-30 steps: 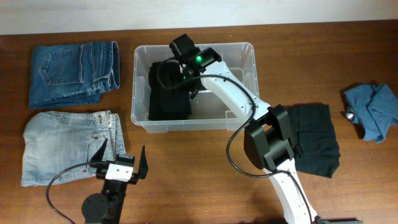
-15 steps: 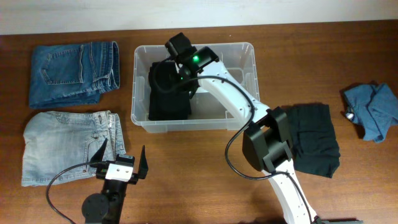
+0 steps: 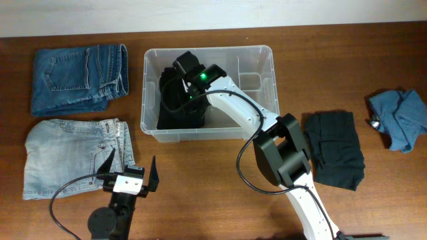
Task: Pack container
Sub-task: 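Lower the black garment into the bin's left side and release, then move the right gripper back to the second black folded garment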
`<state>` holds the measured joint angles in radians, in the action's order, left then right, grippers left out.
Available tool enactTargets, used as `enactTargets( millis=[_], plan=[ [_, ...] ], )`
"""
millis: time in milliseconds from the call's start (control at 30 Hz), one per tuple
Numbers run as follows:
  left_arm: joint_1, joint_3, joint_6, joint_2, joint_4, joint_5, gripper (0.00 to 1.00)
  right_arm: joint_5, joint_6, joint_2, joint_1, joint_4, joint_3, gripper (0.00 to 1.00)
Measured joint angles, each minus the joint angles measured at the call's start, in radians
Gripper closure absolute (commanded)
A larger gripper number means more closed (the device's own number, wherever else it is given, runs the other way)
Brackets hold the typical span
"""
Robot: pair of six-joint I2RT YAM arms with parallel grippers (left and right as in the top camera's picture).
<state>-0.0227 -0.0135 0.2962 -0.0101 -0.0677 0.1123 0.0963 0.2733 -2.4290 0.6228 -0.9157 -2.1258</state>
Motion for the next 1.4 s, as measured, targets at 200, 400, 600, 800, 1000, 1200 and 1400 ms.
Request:
enactTargets(
  millis=[200, 400, 600, 800, 1000, 1200, 1400],
  plan=[
    [0.000, 0.000, 0.000, 0.000, 0.000, 0.000, 0.01, 0.021, 0.000, -0.008, 0.000, 0.003, -0.062, 0.94],
    [0.000, 0.000, 0.000, 0.000, 0.000, 0.000, 0.00, 0.022, 0.000, -0.010, 0.000, 0.075, -0.134, 0.93],
    [0.000, 0.000, 0.000, 0.000, 0.000, 0.000, 0.01, 0.022, 0.001, -0.042, 0.000, 0.094, -0.133, 0.93],
    [0.000, 0.000, 0.000, 0.000, 0.000, 0.000, 0.01, 0.022, 0.000, -0.095, 0.000, 0.092, -0.131, 0.92],
    [0.000, 0.000, 0.000, 0.000, 0.000, 0.000, 0.01, 0.023, -0.001, -0.093, 0.000, 0.083, -0.132, 0.76],
    [0.000, 0.000, 0.000, 0.000, 0.000, 0.000, 0.01, 0.005, -0.007, -0.032, -0.014, -0.107, -0.201, 0.31],
    [0.000, 0.000, 0.000, 0.000, 0.000, 0.000, 0.01, -0.121, -0.011, 0.269, -0.119, -0.333, -0.311, 0.25]
  ],
)
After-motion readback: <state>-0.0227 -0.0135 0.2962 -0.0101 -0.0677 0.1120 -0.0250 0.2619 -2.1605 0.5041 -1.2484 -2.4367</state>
